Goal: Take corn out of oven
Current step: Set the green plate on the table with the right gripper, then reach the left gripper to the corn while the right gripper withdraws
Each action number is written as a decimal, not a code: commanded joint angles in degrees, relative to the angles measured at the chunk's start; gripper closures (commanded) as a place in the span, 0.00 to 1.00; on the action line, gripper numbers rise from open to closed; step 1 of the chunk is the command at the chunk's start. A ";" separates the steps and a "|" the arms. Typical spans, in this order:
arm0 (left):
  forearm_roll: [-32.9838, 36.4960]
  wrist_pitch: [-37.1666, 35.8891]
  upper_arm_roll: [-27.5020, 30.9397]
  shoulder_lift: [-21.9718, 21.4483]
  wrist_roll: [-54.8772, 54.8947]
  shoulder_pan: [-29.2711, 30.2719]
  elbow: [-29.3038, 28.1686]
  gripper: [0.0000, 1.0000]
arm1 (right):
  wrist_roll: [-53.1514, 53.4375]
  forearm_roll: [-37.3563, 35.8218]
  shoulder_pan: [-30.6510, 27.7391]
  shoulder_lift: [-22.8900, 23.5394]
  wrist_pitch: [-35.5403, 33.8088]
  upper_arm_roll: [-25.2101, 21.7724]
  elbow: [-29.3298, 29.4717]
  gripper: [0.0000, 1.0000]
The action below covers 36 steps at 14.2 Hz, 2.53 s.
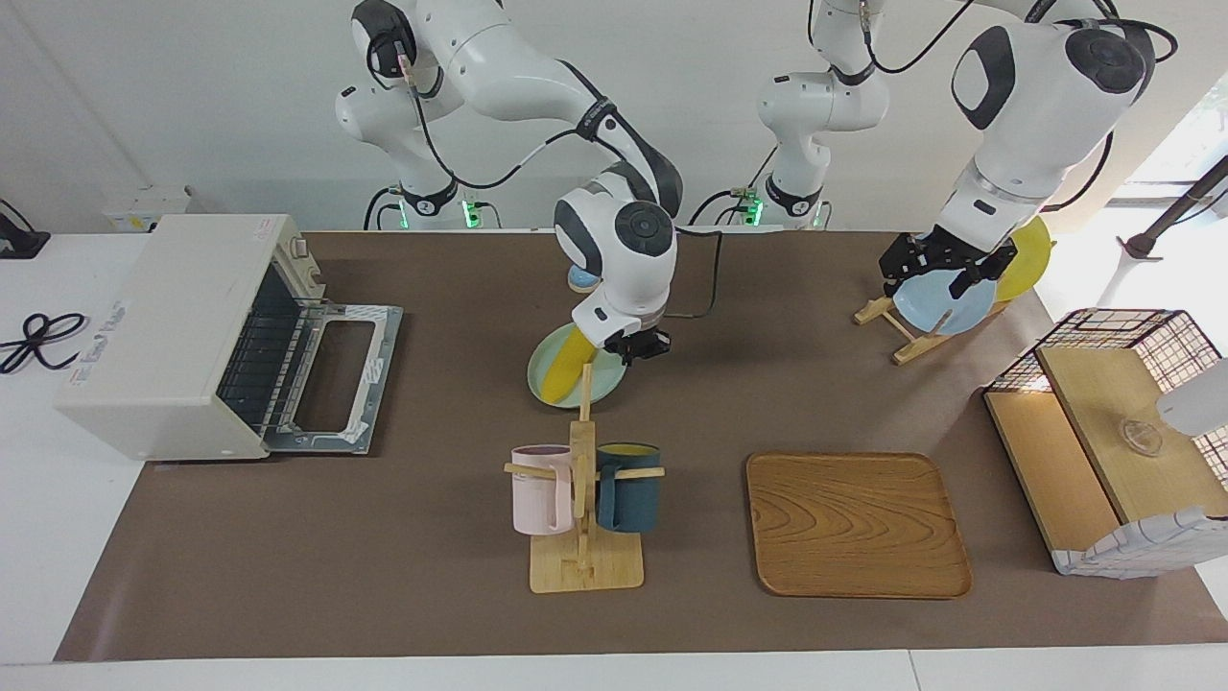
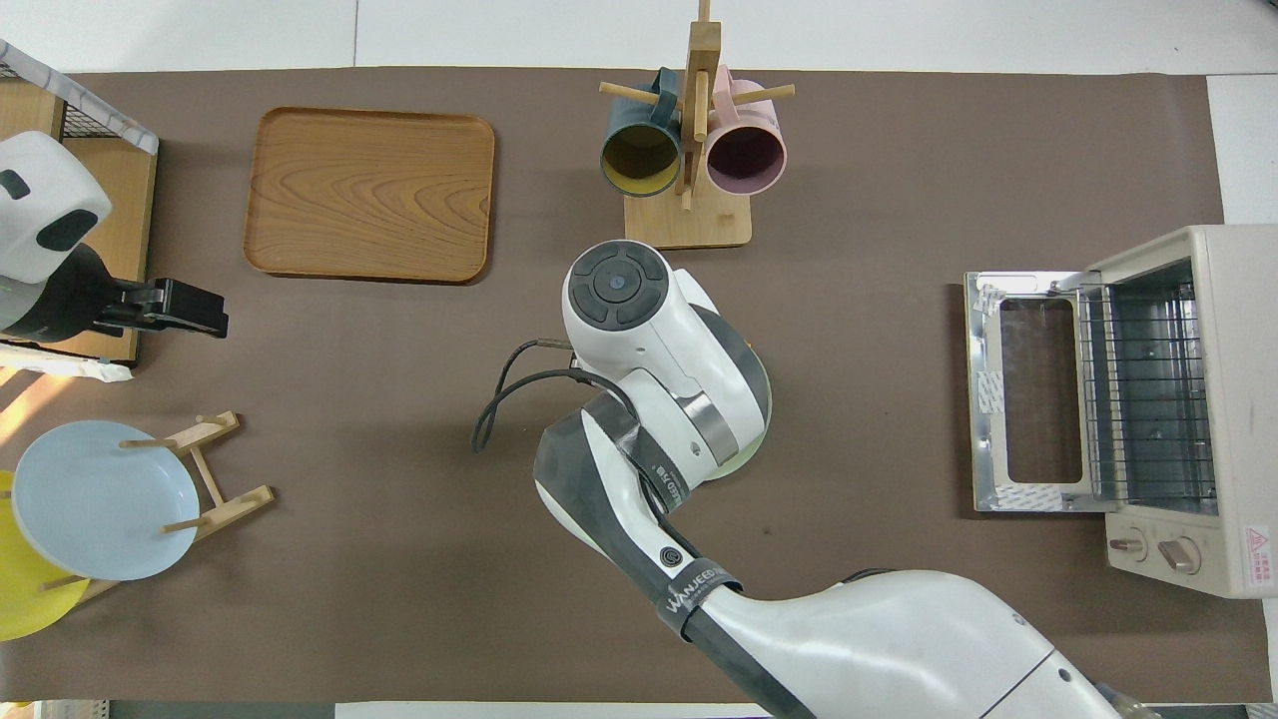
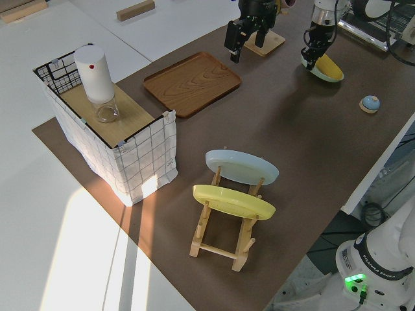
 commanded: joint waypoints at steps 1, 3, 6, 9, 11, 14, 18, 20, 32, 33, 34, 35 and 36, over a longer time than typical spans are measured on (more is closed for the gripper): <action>1.00 0.02 -0.38 -0.22 0.47 0.52 0.36 0.00 | 0.64 1.39 -0.68 -2.06 3.65 0.46 -3.50 0.79; 1.00 0.10 -0.38 -0.22 0.56 0.43 0.36 0.00 | 0.47 2.18 -0.85 -1.97 4.96 0.46 -2.63 0.58; 1.00 0.98 -0.38 -0.14 0.30 0.34 0.28 0.00 | -2.24 1.57 -2.16 -5.46 2.09 -0.06 -0.87 0.54; 0.83 2.65 -0.55 -0.05 0.30 0.08 0.01 0.00 | -4.89 -1.39 -6.99 -10.74 -7.56 -0.41 -2.44 0.88; 0.31 3.96 -0.82 -0.31 0.56 -0.71 -1.04 0.00 | -5.42 -8.24 -9.98 -12.59 -11.36 -0.24 -5.67 1.00; -0.14 6.25 -0.90 -0.40 0.48 -7.90 -3.15 0.00 | -10.33 -11.16 -17.69 -16.63 -6.22 -0.24 -17.52 1.00; -4.96 11.08 -0.82 0.74 -2.41 -17.21 -6.48 0.00 | -15.70 -16.33 -24.22 -19.02 1.97 -0.24 -27.83 1.00; -5.76 15.29 -0.90 2.49 -3.74 -21.08 -8.15 0.00 | -16.84 -18.12 -27.29 -19.20 6.26 -0.24 -31.08 1.00; -11.92 32.02 -0.73 24.44 -5.68 -37.01 1.38 0.00 | -25.02 -18.38 -32.23 -19.02 9.55 -0.24 -34.00 1.00; -12.00 31.57 -0.82 26.13 -5.85 -37.36 2.98 0.00 | -25.11 -19.08 -32.23 -19.02 9.28 -0.24 -33.91 1.00; -12.09 32.09 -0.82 26.84 -5.85 -38.84 2.83 0.00 | -25.20 -20.82 -32.14 -18.93 8.50 -0.24 -33.39 1.00; -12.09 32.01 -0.82 26.93 -5.85 -39.12 2.65 0.00 | -25.54 -22.84 -32.14 -18.93 6.92 -0.24 -32.60 1.00; -12.09 32.10 -0.82 27.20 -5.85 -39.12 2.65 0.00 | -26.94 -23.47 -32.23 -19.19 5.17 -0.24 -31.29 1.00</action>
